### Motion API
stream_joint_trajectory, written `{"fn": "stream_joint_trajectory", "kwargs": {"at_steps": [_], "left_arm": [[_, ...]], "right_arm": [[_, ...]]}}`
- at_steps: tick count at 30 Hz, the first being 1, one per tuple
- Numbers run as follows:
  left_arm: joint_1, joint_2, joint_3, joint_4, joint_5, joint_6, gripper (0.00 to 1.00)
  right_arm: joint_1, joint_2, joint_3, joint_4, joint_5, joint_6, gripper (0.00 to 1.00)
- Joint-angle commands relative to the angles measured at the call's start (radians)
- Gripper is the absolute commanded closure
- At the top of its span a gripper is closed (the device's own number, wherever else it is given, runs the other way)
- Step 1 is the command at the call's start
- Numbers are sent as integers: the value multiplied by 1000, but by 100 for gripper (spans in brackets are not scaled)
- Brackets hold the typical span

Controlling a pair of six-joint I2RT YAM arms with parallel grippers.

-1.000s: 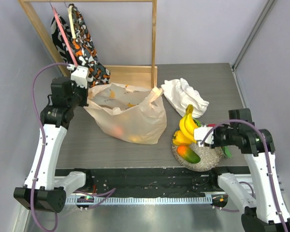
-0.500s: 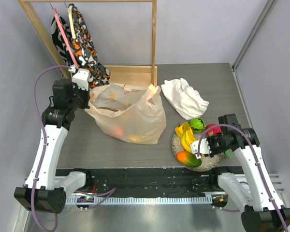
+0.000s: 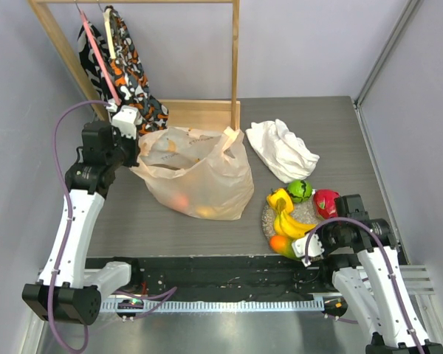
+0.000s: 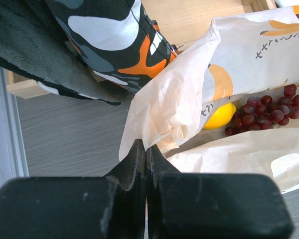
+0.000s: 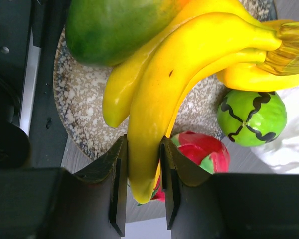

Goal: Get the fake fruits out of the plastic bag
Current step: Place the fake fruit on the plate.

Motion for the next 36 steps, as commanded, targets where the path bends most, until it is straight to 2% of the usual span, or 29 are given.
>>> {"fn": "stream_joint_trajectory", "kwargs": {"at_steps": [1, 7, 9, 12, 13, 14, 17, 19, 23, 27, 28, 29, 30, 33, 36], "left_arm": [[5, 5, 7, 34, 25, -23, 100], [5, 0, -2, 34, 34, -34, 100], [8, 0, -7, 34, 36, -37, 100], [6, 5, -2, 35, 43, -40, 100], [6, 8, -1, 34, 45, -43, 100], [8, 10, 2, 35, 50, -43, 100], [8, 16, 4, 34, 56, -43, 100], [6, 17, 4, 39, 63, -43, 100], [8, 31, 5, 45, 74, -48, 100], [6, 51, 4, 51, 93, -66, 100], [8, 57, 4, 55, 93, -77, 99], [6, 62, 7, 58, 96, -84, 96], [8, 71, 10, 59, 102, -92, 89], [6, 77, 25, 57, 100, -92, 75], [8, 76, 22, 49, 96, -91, 62]], "right_arm": [[0, -30, -57, -87, -52, -120, 94], [0, 34, -93, 5, -49, -65, 78], [0, 36, -108, 72, -63, -60, 77], [2, 41, -133, 131, -48, -69, 61], [-1, 42, -134, 135, -34, -74, 51], [0, 44, -128, 138, 3, -66, 46], [2, 50, -91, 143, 64, 6, 36], [0, 51, -64, 146, 67, 47, 34], [0, 54, 94, 143, -26, 151, 31], [0, 77, 244, 38, -239, 187, 11], [0, 85, 277, -25, -352, 188, 8], [2, 100, 288, -62, -398, 185, 6], [0, 108, 291, -161, -470, 117, 3], [49, 111, 245, -159, -490, 213, 0], [138, 181, 194, -156, -427, 268, 1]]}}
